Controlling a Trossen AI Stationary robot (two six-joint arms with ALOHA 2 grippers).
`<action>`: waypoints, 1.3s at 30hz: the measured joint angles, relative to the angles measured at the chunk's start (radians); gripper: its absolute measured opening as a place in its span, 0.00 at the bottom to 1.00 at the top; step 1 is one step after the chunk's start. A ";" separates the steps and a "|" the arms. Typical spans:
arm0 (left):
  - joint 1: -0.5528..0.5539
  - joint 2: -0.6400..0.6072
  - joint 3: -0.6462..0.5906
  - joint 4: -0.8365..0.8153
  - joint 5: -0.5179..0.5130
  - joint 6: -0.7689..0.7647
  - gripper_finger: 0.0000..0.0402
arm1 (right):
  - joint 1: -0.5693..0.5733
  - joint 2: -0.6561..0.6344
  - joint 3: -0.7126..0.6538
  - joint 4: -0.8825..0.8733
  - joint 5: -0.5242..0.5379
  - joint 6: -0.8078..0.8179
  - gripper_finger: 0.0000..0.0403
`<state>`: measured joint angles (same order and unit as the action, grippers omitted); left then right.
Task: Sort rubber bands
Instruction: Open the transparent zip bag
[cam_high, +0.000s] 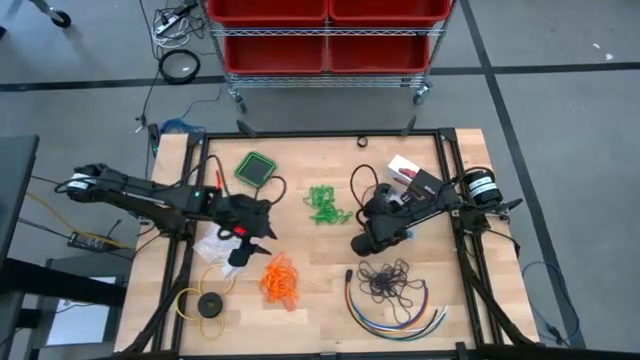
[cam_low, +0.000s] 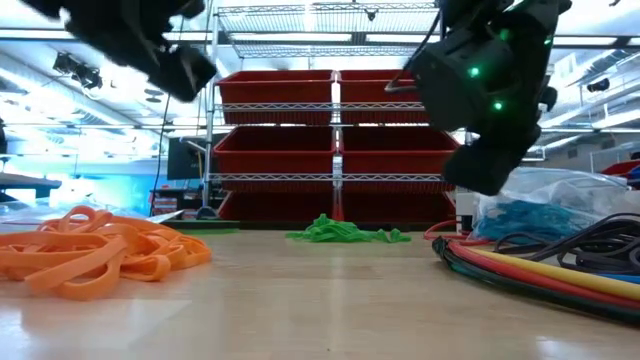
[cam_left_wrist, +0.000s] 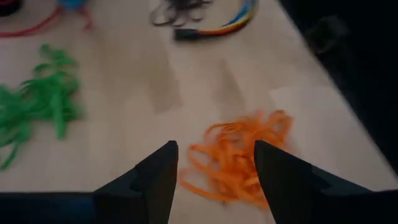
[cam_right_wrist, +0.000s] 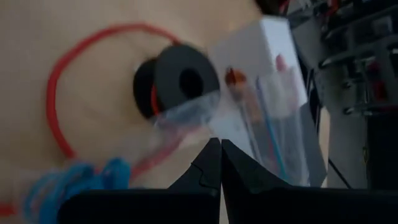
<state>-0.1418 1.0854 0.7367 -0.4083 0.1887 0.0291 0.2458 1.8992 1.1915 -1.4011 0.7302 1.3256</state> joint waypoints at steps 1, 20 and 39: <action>-0.003 -0.018 -0.032 0.036 -0.030 -0.010 0.54 | -0.001 0.000 0.000 0.005 0.021 0.003 0.00; -0.011 -0.231 -0.640 0.930 -0.404 -0.158 0.54 | 0.009 -0.063 0.092 0.617 0.201 -0.471 0.00; -0.011 -0.244 -0.228 -0.102 -0.228 -0.123 0.54 | 0.026 -0.070 0.092 1.434 -0.332 -1.084 0.00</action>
<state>-0.1528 0.8412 0.5088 -0.5107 -0.0393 -0.0940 0.2718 1.8290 1.2839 0.0333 0.3977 0.2418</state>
